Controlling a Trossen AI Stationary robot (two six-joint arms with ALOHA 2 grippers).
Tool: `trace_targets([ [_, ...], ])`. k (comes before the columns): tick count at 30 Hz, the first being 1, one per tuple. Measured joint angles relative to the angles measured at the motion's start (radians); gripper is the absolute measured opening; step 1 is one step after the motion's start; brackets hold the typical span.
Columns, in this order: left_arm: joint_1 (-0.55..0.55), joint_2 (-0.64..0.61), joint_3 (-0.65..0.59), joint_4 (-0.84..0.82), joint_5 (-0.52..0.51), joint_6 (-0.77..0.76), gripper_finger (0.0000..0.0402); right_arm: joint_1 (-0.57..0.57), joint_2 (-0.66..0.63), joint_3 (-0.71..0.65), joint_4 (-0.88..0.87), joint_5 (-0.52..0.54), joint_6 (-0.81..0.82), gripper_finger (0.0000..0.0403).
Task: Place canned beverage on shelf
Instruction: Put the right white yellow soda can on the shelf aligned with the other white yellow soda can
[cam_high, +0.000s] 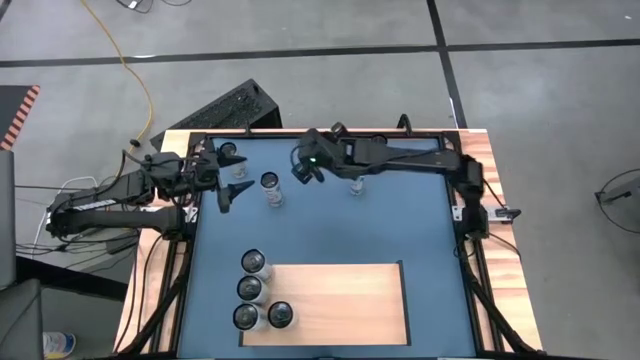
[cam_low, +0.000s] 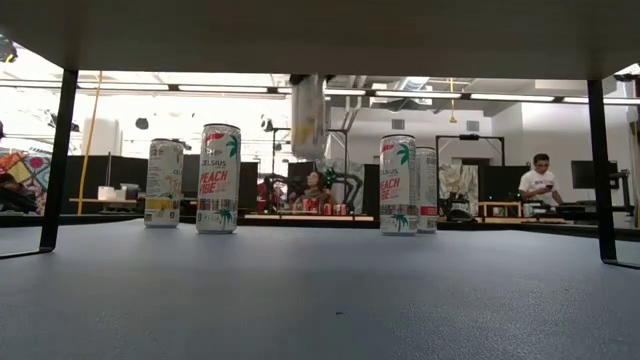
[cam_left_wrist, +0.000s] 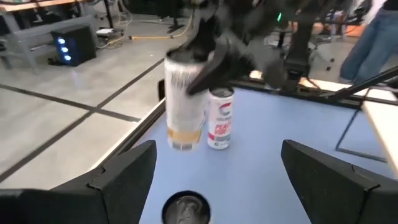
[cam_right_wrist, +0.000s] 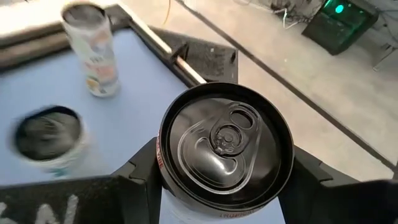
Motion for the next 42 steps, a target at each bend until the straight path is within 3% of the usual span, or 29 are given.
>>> trace_targets([
  [13,-0.017,0.112,0.0,0.199,0.162,0.017,0.0333,0.232,-0.191,0.001,-0.014,0.09,0.059,0.0215],
  [20,-0.095,0.185,0.001,0.361,0.161,0.028,0.0333,0.323,-0.209,0.001,0.018,0.201,0.058,0.0215],
  [28,-0.168,0.255,0.001,0.46,0.115,0.072,0.0333,0.353,-0.196,0.001,0.053,0.191,0.054,0.0215],
  [35,-0.173,0.309,0.001,0.468,0.015,0.094,0.0333,0.386,-0.196,0.001,0.093,0.164,0.048,0.0215],
  [42,-0.173,0.353,0.001,0.487,0.052,0.078,0.0333,0.402,-0.196,0.001,0.11,0.164,0.044,0.0215],
])
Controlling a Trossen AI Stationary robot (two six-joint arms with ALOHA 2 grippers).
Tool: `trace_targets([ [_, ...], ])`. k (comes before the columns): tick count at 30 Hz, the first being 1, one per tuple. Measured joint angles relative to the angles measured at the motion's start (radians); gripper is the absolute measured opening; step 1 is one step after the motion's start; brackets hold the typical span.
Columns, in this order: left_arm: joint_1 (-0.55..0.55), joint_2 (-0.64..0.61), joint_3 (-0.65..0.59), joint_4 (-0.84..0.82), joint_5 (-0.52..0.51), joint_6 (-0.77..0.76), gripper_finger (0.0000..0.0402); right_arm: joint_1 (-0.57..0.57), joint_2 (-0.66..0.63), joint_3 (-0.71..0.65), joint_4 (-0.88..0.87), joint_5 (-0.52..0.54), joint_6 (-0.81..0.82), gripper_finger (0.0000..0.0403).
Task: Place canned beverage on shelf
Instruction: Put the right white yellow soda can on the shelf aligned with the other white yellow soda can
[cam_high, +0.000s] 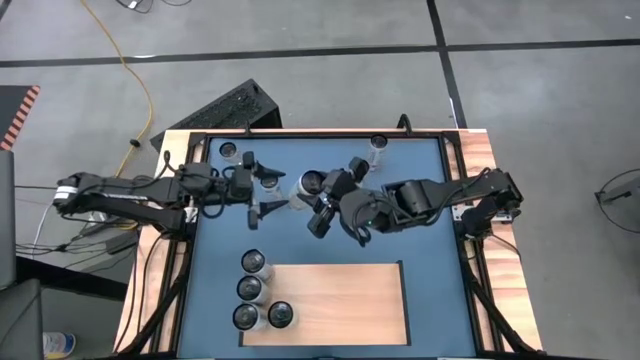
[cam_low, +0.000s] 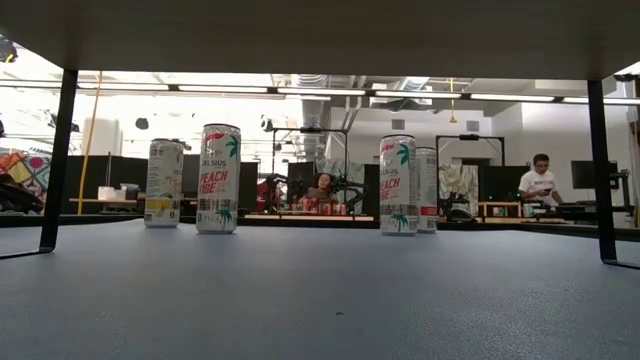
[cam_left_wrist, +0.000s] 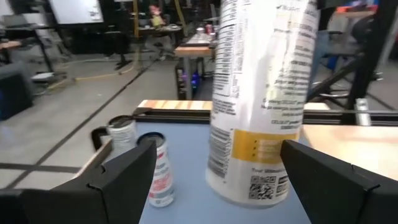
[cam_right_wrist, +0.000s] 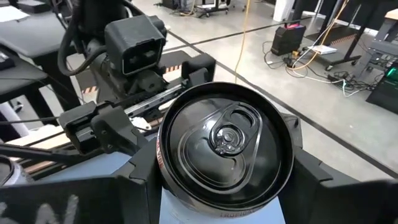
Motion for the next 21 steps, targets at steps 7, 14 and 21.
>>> trace_targets([
  [7,0.0,0.013,0.0,0.031,0.05,-0.018,0.0333,-0.002,0.0,0.0,0.034,-0.032,0.001,0.0215],
  [14,-0.001,0.012,0.0,0.042,0.057,-0.027,0.0333,-0.011,0.0,0.0,0.063,-0.062,-0.02,0.0215],
  [21,-0.002,0.012,0.0,0.042,0.114,-0.03,0.0333,-0.021,0.0,0.0,0.087,-0.107,-0.026,0.0215],
])
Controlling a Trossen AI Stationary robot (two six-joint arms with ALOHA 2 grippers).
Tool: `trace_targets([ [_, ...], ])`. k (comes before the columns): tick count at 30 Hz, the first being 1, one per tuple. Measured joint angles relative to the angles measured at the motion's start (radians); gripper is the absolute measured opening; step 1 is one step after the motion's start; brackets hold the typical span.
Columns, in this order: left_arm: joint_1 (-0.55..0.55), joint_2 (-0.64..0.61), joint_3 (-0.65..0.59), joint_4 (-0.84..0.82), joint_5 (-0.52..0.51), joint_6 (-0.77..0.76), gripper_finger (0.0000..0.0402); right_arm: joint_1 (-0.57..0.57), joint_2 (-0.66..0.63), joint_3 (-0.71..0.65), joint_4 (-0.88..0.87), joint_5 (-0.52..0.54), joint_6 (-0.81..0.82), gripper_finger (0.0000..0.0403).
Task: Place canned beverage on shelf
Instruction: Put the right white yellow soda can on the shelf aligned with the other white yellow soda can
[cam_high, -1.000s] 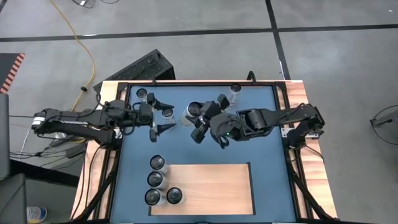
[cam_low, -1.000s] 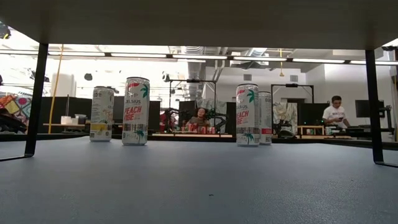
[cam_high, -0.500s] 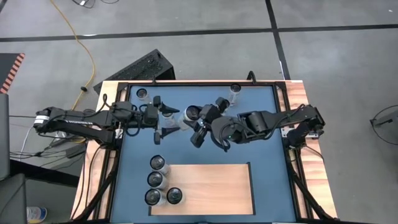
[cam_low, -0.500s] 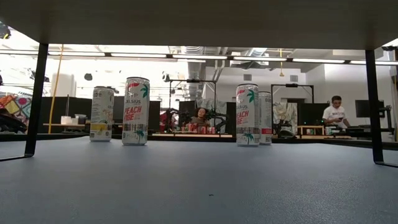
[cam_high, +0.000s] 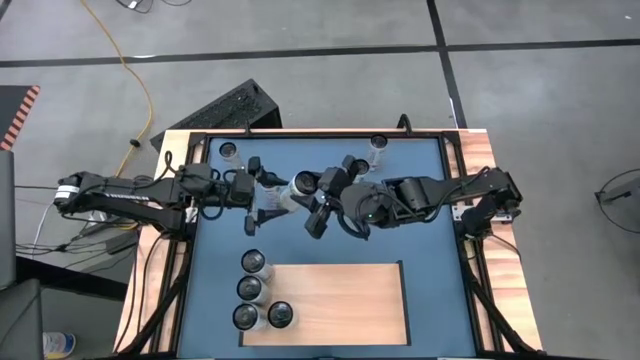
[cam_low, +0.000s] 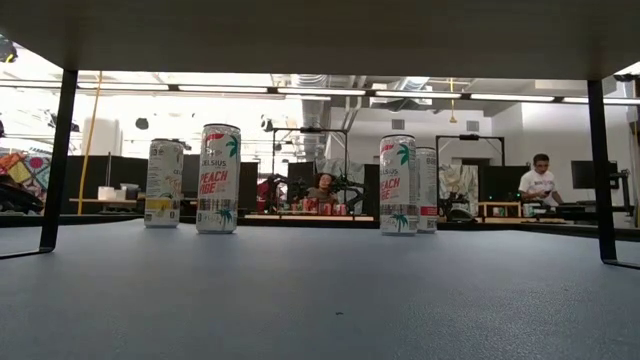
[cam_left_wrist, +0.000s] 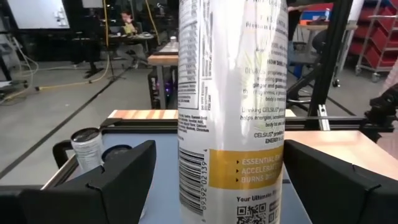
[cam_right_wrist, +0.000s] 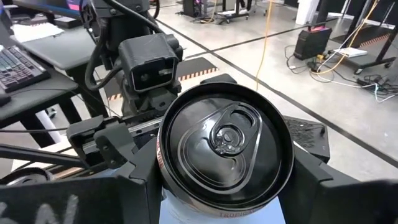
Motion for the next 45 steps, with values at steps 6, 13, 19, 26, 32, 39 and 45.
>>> trace_targets([
  [6,-0.001,0.0,0.0,-0.005,0.008,0.0,0.0318,-0.021,0.0,0.0,0.028,-0.07,-0.011,0.0215],
  [13,-0.001,0.0,0.0,-0.009,0.015,0.0,0.028,-0.027,0.0,0.0,0.03,-0.077,-0.014,0.0216],
  [19,0.0,0.0,0.0,-0.013,0.013,-0.014,0.0255,-0.041,0.0,0.0,0.029,-0.102,-0.016,0.0219],
  [26,0.0,0.0,0.0,-0.008,0.011,-0.023,0.0251,-0.039,0.0,0.0,0.04,-0.104,-0.053,0.0259],
  [32,0.0,0.001,-0.001,0.02,0.059,-0.058,0.025,-0.03,-0.001,0.0,0.048,-0.104,-0.08,0.0274],
  [39,-0.001,-0.007,-0.002,0.092,0.168,-0.099,0.025,0.023,-0.003,0.001,0.15,-0.1,-0.219,0.0276],
  [45,0.0,-0.015,-0.002,0.151,0.281,-0.145,0.0249,0.06,-0.004,0.001,0.186,-0.101,-0.333,0.0277],
])
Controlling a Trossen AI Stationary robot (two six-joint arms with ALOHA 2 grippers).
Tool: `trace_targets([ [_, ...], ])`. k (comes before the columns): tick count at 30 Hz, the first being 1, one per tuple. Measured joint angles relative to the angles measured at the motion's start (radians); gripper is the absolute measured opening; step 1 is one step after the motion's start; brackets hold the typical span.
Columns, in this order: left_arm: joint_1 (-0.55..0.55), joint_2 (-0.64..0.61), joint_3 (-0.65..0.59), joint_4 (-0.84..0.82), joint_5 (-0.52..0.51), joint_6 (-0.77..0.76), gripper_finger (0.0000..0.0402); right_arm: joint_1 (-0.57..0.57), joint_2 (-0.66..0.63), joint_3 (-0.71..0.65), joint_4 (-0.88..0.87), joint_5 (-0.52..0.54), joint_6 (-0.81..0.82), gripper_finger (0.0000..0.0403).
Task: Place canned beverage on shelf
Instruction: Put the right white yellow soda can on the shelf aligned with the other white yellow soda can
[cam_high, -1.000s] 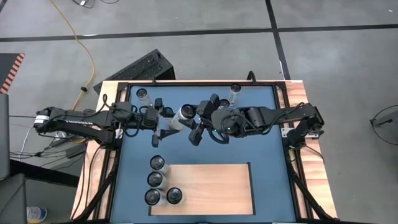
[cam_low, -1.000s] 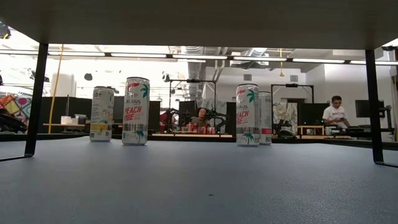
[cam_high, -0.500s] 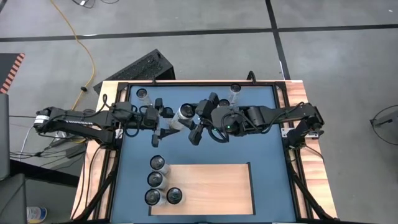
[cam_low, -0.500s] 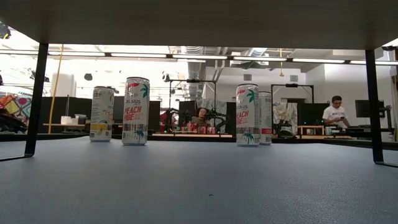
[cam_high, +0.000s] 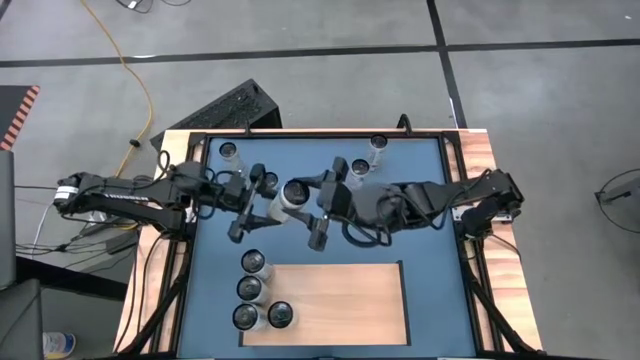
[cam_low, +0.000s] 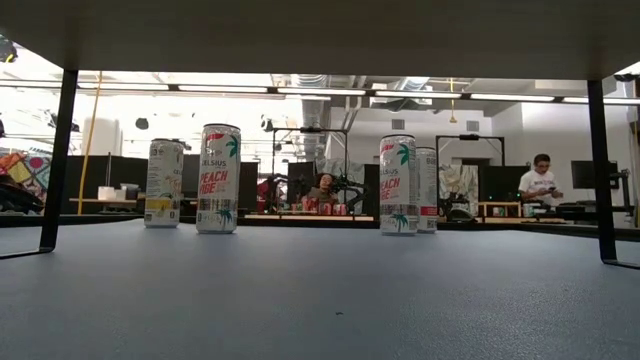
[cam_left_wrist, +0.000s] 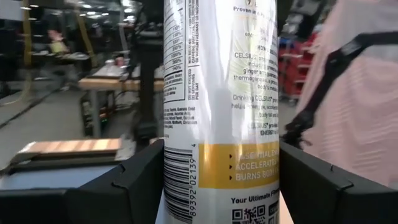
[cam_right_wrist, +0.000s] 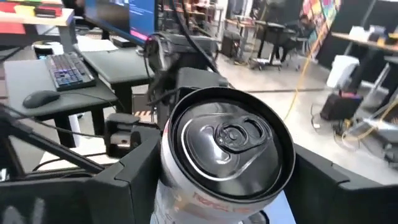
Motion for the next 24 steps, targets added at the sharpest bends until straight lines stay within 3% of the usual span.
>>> trace_targets([
  [7,0.0,-0.003,-0.001,0.09,0.134,-0.084,0.0249,0.024,-0.002,0.001,0.059,-0.104,-0.156,0.0277],
  [17,-0.002,-0.006,-0.001,0.175,0.179,-0.114,0.0249,-0.016,-0.002,0.002,0.097,-0.347,-0.227,0.0277],
  [24,-0.002,-0.006,-0.001,0.187,0.16,-0.096,0.0249,-0.035,0.0,0.001,0.1,-0.366,-0.265,0.0288],
])
